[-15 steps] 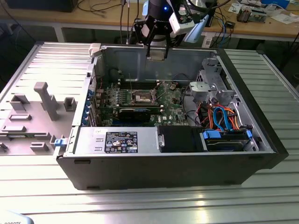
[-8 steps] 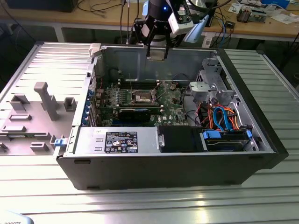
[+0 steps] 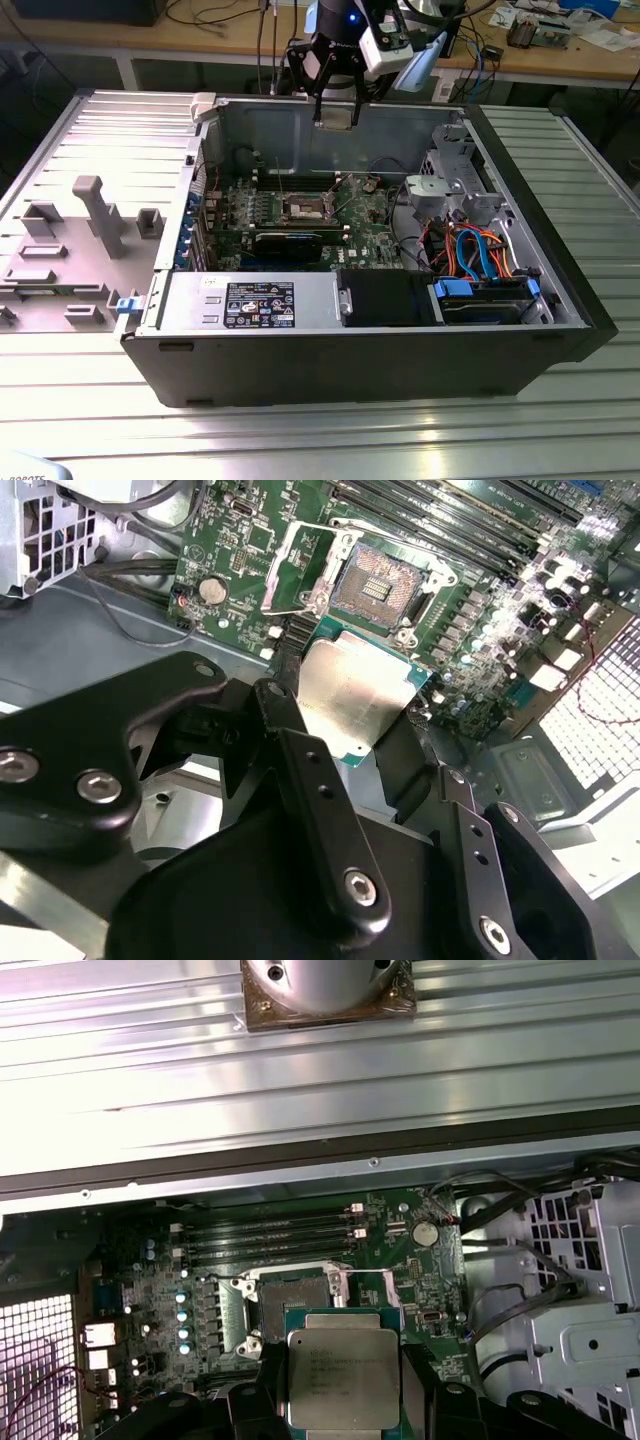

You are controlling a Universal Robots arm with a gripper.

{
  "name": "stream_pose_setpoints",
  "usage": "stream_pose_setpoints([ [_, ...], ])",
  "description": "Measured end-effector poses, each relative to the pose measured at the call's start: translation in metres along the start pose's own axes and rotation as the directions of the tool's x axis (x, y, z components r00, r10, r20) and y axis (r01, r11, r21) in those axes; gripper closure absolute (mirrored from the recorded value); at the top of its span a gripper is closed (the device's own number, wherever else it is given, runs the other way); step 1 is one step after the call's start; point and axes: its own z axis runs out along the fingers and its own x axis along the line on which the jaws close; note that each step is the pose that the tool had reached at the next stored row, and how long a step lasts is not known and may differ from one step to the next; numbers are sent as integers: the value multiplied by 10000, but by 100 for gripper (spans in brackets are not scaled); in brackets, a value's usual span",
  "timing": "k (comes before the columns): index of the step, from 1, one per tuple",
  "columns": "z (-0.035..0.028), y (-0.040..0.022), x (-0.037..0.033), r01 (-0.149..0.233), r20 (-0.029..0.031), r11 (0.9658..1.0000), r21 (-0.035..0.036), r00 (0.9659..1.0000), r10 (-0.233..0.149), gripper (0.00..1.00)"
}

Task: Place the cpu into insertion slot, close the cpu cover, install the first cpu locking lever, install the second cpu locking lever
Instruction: 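Place the cpu into insertion slot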

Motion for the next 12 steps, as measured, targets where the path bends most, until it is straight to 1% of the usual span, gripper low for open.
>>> stream_pose_setpoints([
  [4, 0, 0, 0, -71, 6, 10000, -3, 10000, 71, 46],
  [12, 0, 0, 0, -387, 35, 9993, -10, 9992, 387, 46],
])
